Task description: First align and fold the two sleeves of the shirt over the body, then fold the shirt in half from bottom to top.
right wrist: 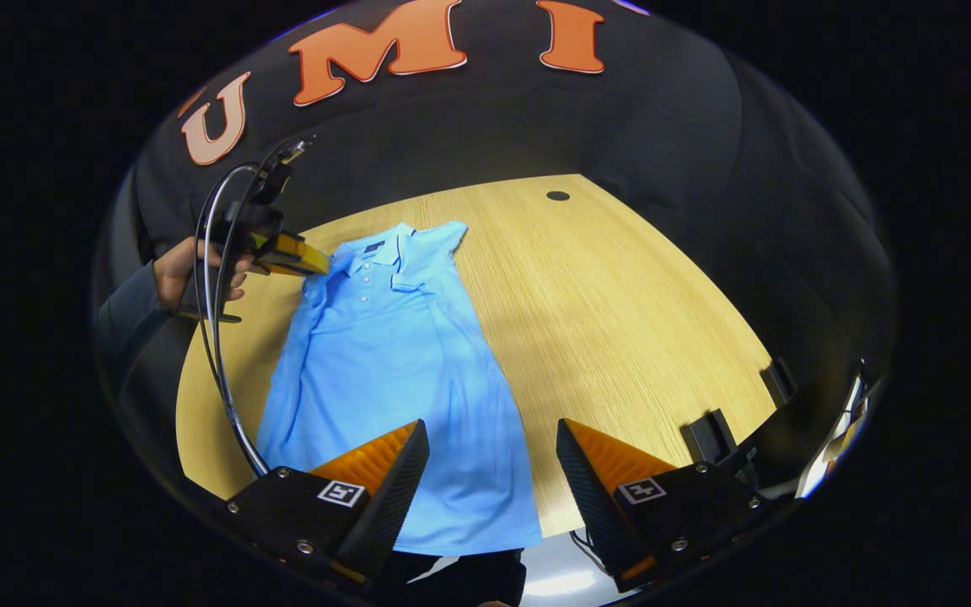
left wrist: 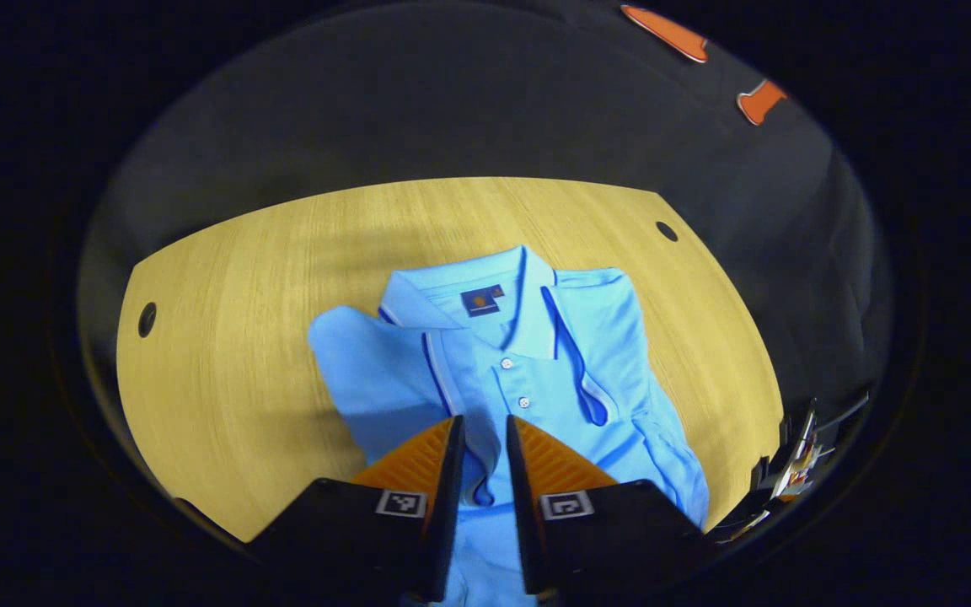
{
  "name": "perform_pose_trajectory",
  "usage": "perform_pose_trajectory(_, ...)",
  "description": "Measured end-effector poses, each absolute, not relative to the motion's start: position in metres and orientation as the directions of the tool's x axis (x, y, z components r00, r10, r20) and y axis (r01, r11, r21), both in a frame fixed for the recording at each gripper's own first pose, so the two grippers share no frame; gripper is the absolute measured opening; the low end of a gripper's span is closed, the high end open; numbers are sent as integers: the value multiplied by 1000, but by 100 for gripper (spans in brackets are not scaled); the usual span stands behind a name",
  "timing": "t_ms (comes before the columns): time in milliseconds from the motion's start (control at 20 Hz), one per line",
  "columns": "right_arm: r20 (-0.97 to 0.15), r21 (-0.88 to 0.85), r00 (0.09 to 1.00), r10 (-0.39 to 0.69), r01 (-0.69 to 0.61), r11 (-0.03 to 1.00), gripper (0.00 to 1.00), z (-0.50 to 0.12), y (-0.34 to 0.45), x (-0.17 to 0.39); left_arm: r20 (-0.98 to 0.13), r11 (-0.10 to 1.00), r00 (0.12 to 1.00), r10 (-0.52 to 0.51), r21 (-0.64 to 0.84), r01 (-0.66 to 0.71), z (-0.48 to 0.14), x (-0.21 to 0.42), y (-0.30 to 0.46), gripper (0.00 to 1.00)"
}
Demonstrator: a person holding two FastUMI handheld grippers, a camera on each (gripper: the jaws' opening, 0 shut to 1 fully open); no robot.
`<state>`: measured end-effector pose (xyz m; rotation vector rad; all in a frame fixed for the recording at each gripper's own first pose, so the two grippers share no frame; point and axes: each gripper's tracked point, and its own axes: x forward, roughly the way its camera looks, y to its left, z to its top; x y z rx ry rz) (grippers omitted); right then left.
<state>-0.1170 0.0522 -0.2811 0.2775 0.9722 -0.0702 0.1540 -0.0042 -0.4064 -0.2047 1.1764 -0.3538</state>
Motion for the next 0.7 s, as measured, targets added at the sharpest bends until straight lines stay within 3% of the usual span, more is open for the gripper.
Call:
perform_pose_trajectory(200, -828, 220, 549, 117, 126, 967, 93, -287, 60, -125, -884, 950, 353, -307, -263, 169, -401, 117, 13, 100)
perform_pose_trajectory(700, -837, 232, 502, 218, -35, 972, 93, -311, 63, -146, -902, 953, 324, -284, -302, -4, -369, -28, 42, 99)
